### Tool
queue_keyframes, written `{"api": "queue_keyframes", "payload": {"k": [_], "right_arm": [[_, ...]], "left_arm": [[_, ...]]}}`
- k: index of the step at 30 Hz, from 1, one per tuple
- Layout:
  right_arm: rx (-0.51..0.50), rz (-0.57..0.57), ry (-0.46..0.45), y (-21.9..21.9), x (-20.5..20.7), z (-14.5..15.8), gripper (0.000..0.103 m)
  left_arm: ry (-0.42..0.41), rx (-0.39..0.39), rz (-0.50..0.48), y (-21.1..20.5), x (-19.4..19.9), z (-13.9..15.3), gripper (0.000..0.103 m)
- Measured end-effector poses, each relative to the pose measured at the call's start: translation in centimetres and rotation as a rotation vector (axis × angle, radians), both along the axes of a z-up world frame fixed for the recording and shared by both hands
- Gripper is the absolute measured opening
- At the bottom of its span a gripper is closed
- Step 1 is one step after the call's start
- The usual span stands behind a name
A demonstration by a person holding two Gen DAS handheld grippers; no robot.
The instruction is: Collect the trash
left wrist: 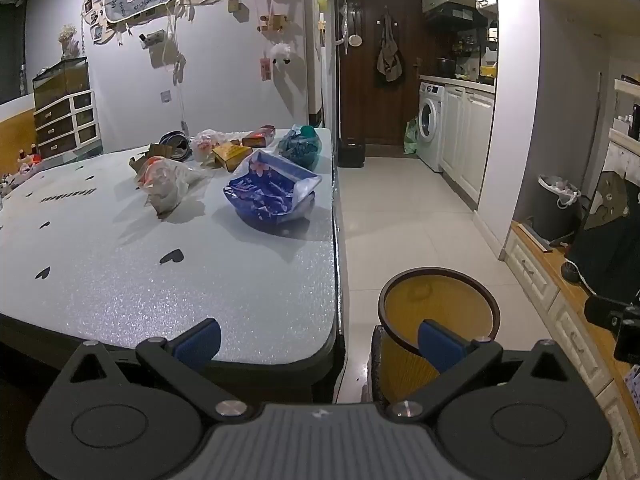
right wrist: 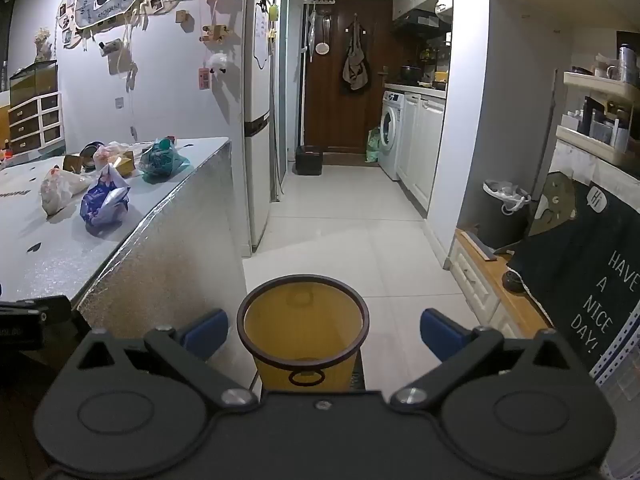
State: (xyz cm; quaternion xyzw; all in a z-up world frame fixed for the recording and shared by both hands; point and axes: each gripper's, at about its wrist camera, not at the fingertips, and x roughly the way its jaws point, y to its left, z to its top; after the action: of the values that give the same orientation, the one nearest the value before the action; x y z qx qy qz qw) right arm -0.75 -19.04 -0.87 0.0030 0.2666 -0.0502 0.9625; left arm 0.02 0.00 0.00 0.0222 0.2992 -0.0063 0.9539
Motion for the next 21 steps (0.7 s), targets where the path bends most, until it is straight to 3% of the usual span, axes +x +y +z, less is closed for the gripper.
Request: {"api": "queue_keyframes", "payload": {"k": [21], "right_arm": [[0.004, -0.001, -0.003, -0.77, -0.31, 0.20, 0.103]], "left_arm": [[-0.003, 0.006, -0.007, 0.07, 0.03, 0.00, 0.103]]}}
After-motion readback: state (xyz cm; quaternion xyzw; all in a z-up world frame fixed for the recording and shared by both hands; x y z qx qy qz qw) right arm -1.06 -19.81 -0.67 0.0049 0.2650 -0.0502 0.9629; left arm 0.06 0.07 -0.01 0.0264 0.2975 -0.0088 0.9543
